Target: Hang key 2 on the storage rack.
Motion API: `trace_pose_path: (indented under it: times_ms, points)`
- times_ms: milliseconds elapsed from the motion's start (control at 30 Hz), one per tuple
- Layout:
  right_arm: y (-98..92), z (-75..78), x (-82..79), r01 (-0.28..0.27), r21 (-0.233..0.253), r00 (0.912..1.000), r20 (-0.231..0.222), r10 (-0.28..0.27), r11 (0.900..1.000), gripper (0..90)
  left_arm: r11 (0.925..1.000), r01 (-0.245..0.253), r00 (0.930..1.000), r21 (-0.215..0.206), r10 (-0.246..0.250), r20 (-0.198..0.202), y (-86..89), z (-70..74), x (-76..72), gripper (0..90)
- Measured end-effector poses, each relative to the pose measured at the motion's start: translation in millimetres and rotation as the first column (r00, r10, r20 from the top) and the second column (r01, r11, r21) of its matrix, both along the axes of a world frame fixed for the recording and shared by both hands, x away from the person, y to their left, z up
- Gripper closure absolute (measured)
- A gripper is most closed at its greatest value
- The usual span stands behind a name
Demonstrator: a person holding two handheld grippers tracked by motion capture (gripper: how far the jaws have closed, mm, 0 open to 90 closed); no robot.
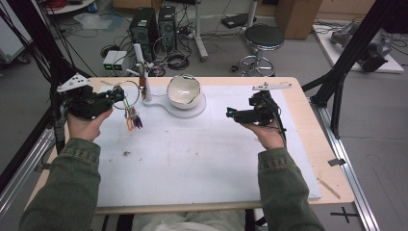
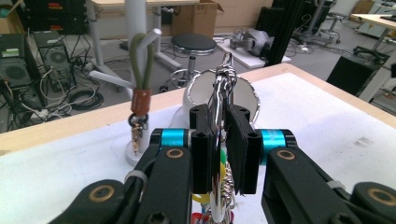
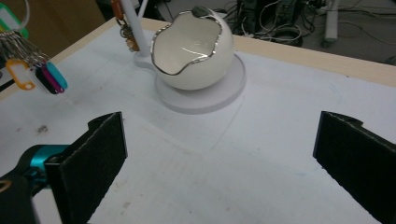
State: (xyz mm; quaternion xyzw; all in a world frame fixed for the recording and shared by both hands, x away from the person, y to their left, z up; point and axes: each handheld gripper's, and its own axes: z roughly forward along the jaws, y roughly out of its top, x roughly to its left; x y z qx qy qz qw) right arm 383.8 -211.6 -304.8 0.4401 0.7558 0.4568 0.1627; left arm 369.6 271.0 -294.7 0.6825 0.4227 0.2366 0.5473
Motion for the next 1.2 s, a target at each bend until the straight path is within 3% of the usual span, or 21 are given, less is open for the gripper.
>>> trace_pose_path:
  times_ms: [667,1200]
  points:
    - [-52.4,-31.3,-18.5,0.091,0.003,0.9956,0.019,-0.091,0.996,2.0,0.9946,-0.103,0.9945,0.013,0.103,-0.019,23.7,-2.2,25.9,79.6]
    - [-86.9,-51.6,-36.3,0.158,0.001,0.986,0.054,-0.158,0.987,2.0,0.989,-0.139,0.9899,0.049,0.141,-0.018,35.7,7.4,46.9,79.6]
